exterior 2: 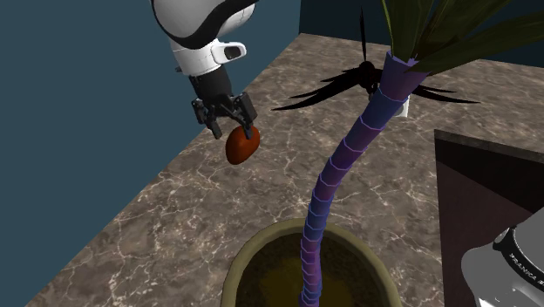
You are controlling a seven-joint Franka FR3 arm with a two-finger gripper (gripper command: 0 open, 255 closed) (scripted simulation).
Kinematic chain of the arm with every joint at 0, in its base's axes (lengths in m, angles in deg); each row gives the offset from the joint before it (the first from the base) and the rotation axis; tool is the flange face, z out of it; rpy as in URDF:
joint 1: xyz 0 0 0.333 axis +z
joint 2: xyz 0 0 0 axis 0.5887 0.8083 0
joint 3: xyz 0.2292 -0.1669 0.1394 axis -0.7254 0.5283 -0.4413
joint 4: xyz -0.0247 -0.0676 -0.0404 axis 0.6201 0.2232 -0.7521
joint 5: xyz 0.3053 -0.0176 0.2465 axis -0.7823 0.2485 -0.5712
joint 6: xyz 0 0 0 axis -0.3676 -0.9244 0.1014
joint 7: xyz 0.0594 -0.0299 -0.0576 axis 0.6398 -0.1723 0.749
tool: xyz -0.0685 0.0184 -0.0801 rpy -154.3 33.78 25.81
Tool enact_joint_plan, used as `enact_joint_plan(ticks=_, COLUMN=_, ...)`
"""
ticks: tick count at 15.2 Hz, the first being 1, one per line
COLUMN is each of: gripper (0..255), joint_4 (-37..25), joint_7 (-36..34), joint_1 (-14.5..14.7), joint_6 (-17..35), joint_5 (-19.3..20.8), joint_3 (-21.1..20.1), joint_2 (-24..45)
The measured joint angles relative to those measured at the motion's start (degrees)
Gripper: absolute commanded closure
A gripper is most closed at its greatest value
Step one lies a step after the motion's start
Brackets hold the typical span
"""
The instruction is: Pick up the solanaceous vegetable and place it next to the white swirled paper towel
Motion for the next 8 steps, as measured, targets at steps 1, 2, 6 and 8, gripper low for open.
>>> enact_joint_plan(ticks=1, gripper=0, joint_4=0.9, joint_7=-0.1, joint_1=-0.1, joint_6=0.7, joint_5=0.0, joint_3=0.0, joint_2=-0.1)
enact_joint_plan(ticks=2, gripper=0, joint_4=2.0, joint_7=-0.2, joint_1=-0.2, joint_6=1.7, joint_5=0.0, joint_3=0.0, joint_2=-0.2)
enact_joint_plan(ticks=6, gripper=0, joint_4=3.8, joint_7=-0.4, joint_1=-0.3, joint_6=3.6, joint_5=0.1, joint_3=0.1, joint_2=-0.1)
enact_joint_plan(ticks=8, gripper=0, joint_4=3.8, joint_7=-0.4, joint_1=-0.3, joint_6=3.7, joint_5=0.2, joint_3=0.1, joint_2=-0.1)
